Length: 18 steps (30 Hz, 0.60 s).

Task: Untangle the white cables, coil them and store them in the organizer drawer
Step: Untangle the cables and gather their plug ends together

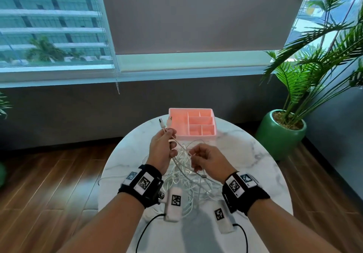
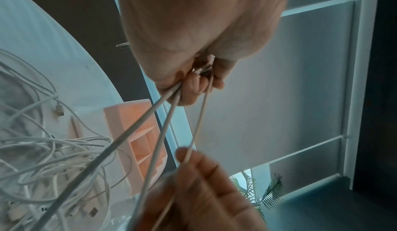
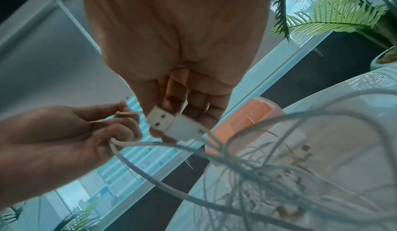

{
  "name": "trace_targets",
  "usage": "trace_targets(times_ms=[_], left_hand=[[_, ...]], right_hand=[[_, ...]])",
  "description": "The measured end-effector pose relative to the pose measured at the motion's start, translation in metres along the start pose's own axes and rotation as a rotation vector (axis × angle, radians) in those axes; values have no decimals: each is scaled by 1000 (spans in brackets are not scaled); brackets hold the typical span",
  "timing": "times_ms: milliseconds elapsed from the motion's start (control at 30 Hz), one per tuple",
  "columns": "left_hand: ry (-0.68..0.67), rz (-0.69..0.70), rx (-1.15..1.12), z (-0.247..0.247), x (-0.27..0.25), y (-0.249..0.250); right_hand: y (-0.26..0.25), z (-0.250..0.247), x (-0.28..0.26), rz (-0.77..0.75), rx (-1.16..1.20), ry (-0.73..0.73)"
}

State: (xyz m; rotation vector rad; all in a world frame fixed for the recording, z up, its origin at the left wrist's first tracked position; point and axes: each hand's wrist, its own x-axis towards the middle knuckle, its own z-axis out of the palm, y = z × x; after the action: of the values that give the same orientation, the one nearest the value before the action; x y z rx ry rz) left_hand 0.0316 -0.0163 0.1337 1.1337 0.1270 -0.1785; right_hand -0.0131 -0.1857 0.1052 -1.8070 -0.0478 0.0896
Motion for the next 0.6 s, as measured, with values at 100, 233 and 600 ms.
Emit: trace_targets(times_ms=[100, 233, 600], left_hand=[[20, 19, -33, -5, 0, 3], [14, 74, 21, -11, 1, 2], [5, 173, -278, -17, 8, 42]], right_hand=[[20, -9, -6, 22, -206, -41], [40, -28, -11, 64, -488, -12], [84, -82, -12, 184, -788, 319]])
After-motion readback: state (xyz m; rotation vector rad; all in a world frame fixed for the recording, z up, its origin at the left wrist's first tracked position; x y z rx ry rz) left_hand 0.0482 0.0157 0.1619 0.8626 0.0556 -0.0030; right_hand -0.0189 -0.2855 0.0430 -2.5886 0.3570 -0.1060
